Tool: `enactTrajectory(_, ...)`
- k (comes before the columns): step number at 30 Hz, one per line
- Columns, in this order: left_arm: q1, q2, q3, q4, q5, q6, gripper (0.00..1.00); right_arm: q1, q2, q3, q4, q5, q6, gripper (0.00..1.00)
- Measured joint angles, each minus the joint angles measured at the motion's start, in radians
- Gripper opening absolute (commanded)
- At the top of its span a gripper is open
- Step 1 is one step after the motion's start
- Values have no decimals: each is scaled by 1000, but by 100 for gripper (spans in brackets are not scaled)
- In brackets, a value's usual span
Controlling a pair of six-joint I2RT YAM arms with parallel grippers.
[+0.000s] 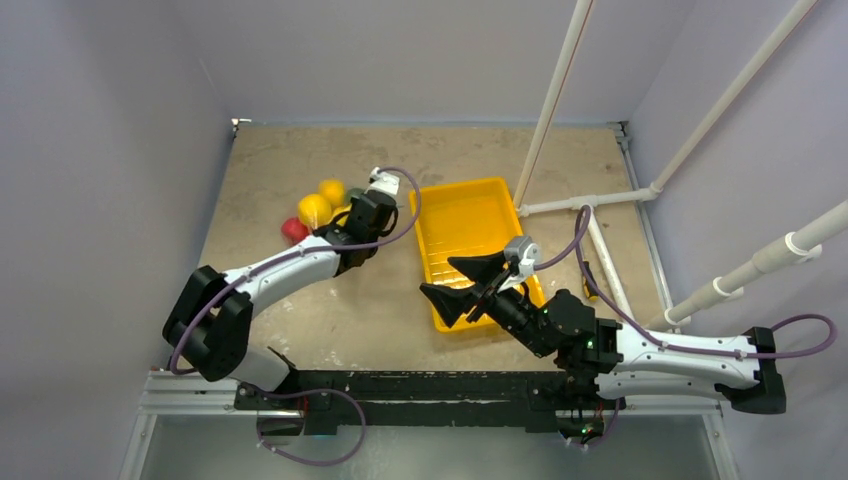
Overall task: Place the food in the zip-top bag and seal the zipper
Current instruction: Place the zipper food storage bag at the center of the board, then reset both arms
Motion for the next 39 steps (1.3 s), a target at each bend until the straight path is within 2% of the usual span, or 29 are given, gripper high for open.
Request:
enactTrajectory(10,-108,-34,-211,39,19,-182,0,0,9,0,-62,21,107,83)
enactTrajectory(16,-179,-89,-255,5,19,-269,33,0,29,0,-85,61,165,84)
enactTrajectory(18,-197,-117,-259,-3,25,-293,50,0,44,0,-86,78,184,85)
enactTrajectory(20,-215,-153,-264,-14,37,-317,76,0,61,0,-90,92,202,85)
enactTrajectory(21,-222,-172,-265,-23,43,-328,85,0,67,0,-92,101,209,85)
enactTrajectory(22,-228,-190,-265,-28,50,-340,88,0,75,0,-96,110,220,85)
enactTrajectory(26,-243,-267,-265,-73,64,-382,95,0,89,0,-114,155,263,85)
enactTrajectory(34,-246,-407,-232,-205,71,-426,99,0,92,0,-179,237,353,86)
enactTrajectory(39,-246,-419,-145,-280,74,-435,99,0,107,0,-223,270,412,99)
